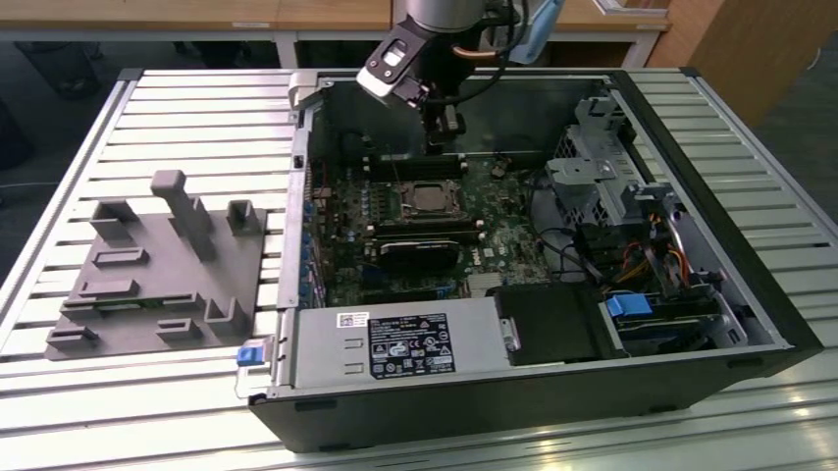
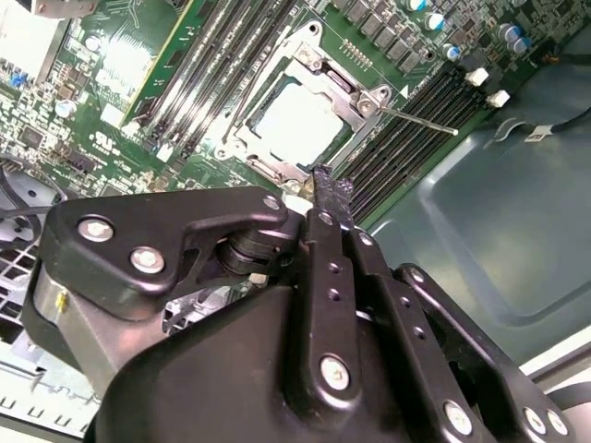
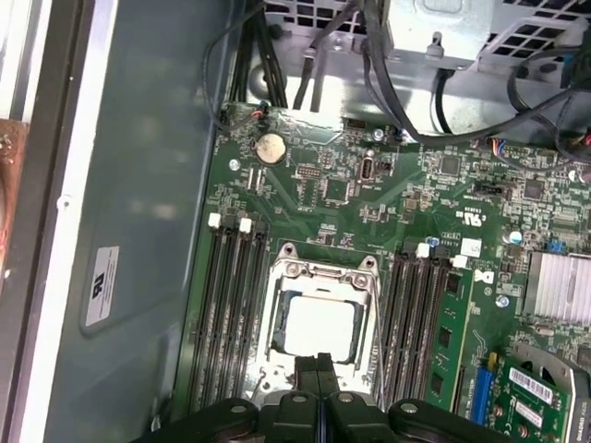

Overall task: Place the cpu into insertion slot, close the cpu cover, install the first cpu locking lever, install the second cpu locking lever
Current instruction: 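Install the first cpu locking lever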

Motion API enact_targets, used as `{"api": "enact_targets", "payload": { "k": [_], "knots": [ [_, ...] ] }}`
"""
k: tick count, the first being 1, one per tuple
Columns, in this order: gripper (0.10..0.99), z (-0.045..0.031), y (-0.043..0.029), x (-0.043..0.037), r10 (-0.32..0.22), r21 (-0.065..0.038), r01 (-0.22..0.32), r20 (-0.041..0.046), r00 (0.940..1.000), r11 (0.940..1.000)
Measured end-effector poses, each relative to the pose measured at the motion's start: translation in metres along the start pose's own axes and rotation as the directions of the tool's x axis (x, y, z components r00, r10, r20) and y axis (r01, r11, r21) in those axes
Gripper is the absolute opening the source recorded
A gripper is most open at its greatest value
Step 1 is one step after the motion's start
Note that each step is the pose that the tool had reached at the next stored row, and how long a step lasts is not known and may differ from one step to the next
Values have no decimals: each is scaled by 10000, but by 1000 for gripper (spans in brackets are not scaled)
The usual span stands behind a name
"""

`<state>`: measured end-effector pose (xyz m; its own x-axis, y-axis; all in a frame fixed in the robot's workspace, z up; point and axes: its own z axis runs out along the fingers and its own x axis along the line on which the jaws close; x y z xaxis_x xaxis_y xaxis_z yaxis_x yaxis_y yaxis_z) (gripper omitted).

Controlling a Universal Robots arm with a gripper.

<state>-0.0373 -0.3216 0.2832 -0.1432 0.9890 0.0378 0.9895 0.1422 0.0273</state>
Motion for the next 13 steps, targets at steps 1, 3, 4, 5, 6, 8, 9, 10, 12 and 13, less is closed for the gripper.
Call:
{"api": "enact_targets", "payload": {
  "k": [1, 3, 4, 5, 6, 8, 9, 10, 12, 13],
  "knots": [
    [106, 0, 0, 0, -43, 1, 43, -1, 10000, 10000],
    [106, 0, 0, 0, -135, 5, 135, -3, 9999, 9999],
    [106, 0, 0, 0, -189, 7, 189, -5, 9998, 9998],
    [106, 0, 0, 0, -253, 10, 253, -7, 9997, 9997],
    [106, 0, 0, 0, -320, 12, 320, -9, 9995, 9995],
    [106, 0, 0, 0, -462, 18, 462, -13, 9989, 9989],
    [106, 0, 0, 0, -531, 20, 531, -15, 9986, 9986],
    [106, 0, 0, 0, -602, 22, 602, -17, 9982, 9982],
    [106, 0, 0, 0, -737, 27, 737, -21, 9973, 9973],
    [106, 0, 0, 0, -801, 29, 801, -23, 9968, 9968]
  ]
}}
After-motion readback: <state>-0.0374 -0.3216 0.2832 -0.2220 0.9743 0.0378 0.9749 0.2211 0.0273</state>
